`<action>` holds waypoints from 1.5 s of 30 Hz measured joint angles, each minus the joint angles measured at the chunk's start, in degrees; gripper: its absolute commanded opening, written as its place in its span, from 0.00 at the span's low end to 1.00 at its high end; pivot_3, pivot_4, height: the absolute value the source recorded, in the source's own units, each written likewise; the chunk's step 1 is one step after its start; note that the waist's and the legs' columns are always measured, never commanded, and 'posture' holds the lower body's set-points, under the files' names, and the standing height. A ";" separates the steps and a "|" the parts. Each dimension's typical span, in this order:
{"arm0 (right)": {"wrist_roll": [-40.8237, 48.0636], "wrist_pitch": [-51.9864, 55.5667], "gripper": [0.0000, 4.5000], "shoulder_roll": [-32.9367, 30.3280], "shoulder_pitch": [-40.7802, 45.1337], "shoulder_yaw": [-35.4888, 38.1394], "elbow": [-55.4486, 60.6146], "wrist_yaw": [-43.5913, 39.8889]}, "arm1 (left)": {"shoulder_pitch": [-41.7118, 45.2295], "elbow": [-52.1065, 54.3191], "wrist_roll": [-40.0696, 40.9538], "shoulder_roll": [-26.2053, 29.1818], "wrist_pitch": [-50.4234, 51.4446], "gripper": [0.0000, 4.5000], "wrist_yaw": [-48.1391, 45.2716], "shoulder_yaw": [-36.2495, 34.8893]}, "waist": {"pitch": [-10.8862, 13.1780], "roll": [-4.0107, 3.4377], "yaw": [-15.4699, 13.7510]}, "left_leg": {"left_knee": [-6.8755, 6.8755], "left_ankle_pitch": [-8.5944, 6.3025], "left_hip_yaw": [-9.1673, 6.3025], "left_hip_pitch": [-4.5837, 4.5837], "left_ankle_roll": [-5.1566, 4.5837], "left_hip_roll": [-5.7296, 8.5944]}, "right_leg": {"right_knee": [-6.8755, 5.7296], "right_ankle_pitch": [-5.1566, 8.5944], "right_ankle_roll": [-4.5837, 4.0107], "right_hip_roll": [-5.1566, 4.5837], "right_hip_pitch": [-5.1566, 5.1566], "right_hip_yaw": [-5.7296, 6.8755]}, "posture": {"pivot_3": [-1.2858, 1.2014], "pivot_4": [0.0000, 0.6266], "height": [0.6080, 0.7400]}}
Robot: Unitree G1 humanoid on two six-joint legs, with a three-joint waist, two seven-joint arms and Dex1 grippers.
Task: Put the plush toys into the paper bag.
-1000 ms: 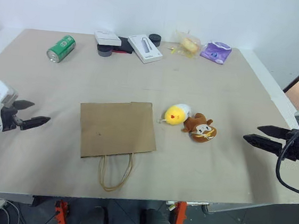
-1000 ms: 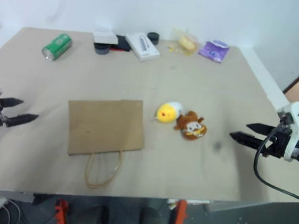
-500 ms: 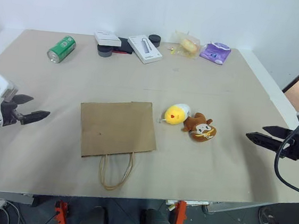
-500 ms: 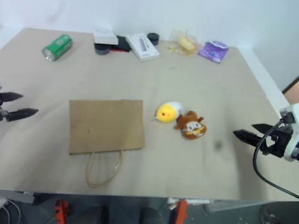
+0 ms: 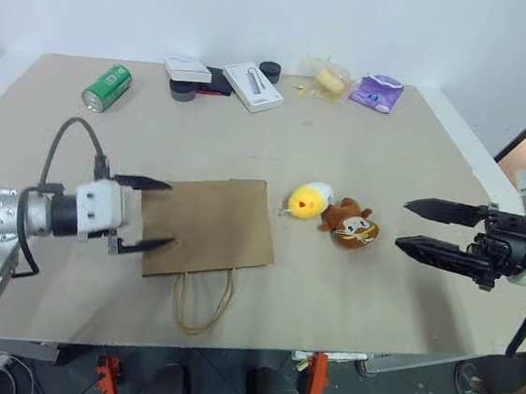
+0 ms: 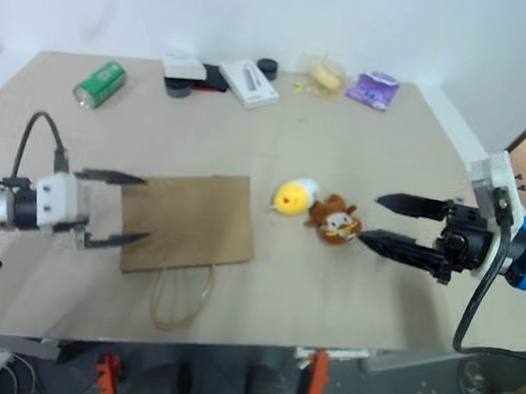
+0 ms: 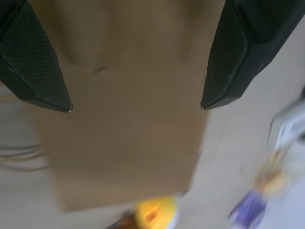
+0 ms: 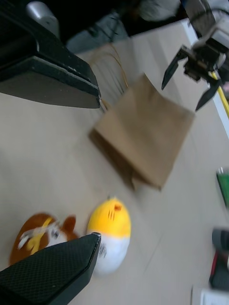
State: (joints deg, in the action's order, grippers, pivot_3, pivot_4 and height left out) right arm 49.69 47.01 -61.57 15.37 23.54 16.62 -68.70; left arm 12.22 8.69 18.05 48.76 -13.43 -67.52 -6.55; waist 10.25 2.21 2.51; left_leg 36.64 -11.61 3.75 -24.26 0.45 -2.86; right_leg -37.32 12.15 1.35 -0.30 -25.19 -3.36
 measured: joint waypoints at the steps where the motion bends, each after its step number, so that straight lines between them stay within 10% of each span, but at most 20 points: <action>1: 0.02 -0.24 1.00 0.09 0.07 -0.70 0.85 -0.08 | -0.61 0.05 0.15 -0.53 -3.48 0.99 -1.23 0.07 | -0.01 -0.02 -0.02 | 0.02 0.01 0.00 0.03 -0.02 0.00 | 0.00 -0.01 -0.01 0.00 0.03 0.00 | 0.52 0.24 1.00; 14: -0.37 -4.21 1.00 1.75 -3.68 -3.64 12.69 1.83 | 4.88 -20.90 2.39 -2.36 -51.32 0.99 -13.59 6.10 | -0.04 -0.06 -0.57 | 0.46 0.10 0.16 -0.06 -0.15 0.00 | 0.00 -0.30 0.22 -0.15 0.11 -0.06 | 0.52 0.24 1.00; 45: 5.11 -3.29 1.00 2.13 -4.00 -2.80 15.79 8.45 | 5.97 -28.06 -13.14 -7.08 -58.60 0.99 8.34 19.23 | -0.05 -0.05 -0.58 | 0.78 0.14 0.51 -0.03 -0.22 -0.18 | 0.00 -0.65 0.15 -0.10 0.13 -0.17 | 0.52 0.24 1.00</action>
State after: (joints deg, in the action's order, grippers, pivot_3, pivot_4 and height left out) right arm 54.81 43.72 -59.44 11.37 20.74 32.41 -60.24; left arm 18.19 -19.38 4.90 41.69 -72.03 -59.17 12.69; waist 10.20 2.16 1.93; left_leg 37.42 -11.47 4.27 -24.29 0.23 -3.04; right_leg -37.32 11.50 1.51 -0.40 -25.06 -3.53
